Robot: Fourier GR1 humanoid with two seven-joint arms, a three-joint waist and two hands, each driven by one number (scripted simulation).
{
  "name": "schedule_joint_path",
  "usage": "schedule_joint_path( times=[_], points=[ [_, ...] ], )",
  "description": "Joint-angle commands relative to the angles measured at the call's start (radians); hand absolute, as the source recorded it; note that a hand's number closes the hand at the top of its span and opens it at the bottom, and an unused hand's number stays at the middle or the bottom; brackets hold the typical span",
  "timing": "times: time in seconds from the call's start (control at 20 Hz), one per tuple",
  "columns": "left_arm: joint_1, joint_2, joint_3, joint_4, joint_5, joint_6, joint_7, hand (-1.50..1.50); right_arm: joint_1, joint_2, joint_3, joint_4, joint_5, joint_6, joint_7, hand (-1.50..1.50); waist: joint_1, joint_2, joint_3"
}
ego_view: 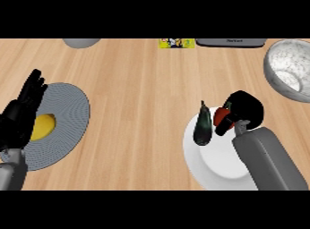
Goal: Pick the bell pepper from the plate and place it in the bowl
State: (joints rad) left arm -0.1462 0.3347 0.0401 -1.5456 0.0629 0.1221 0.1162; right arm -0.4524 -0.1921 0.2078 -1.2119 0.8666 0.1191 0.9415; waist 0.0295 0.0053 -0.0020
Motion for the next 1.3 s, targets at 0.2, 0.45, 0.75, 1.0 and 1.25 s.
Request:
schedule_joint_path(
  times=[0.2, 0.45, 0.75, 1.0, 1.25],
  points=[
    [-0.054, -0.029, -0.035, 0.011, -0.028, 0.011, 0.012, 0.00, -0.472, -0.051, -0.133, 0.403, 0.073, -0.062, 0.005, 1.50, 0.044, 0.018, 0.003],
    [-0.039, -0.031, -0.022, 0.006, -0.026, 0.020, 0.029, 0.00, -0.594, -0.096, -0.074, 0.391, 0.248, -0.167, 0.112, 1.50, 0.018, 0.004, 0.001],
    [-0.023, -0.050, -0.021, 0.046, -0.044, 0.027, -0.019, 0.00, -0.710, -0.152, -0.153, 0.449, 0.293, -0.312, 0.087, 1.50, 0.002, 0.004, 0.002],
    [-0.040, -0.041, -0.013, 0.014, -0.052, 0.028, 0.033, 0.00, -0.736, -0.171, -0.195, 0.484, 0.327, -0.344, 0.115, 1.50, -0.012, -0.001, 0.002],
    [0.026, -0.038, 0.005, -0.010, -0.044, 0.004, -0.020, 0.00, -0.700, -0.223, -0.288, 0.547, 0.281, -0.465, 0.009, 1.50, -0.001, 0.002, 0.002]
  ],
)
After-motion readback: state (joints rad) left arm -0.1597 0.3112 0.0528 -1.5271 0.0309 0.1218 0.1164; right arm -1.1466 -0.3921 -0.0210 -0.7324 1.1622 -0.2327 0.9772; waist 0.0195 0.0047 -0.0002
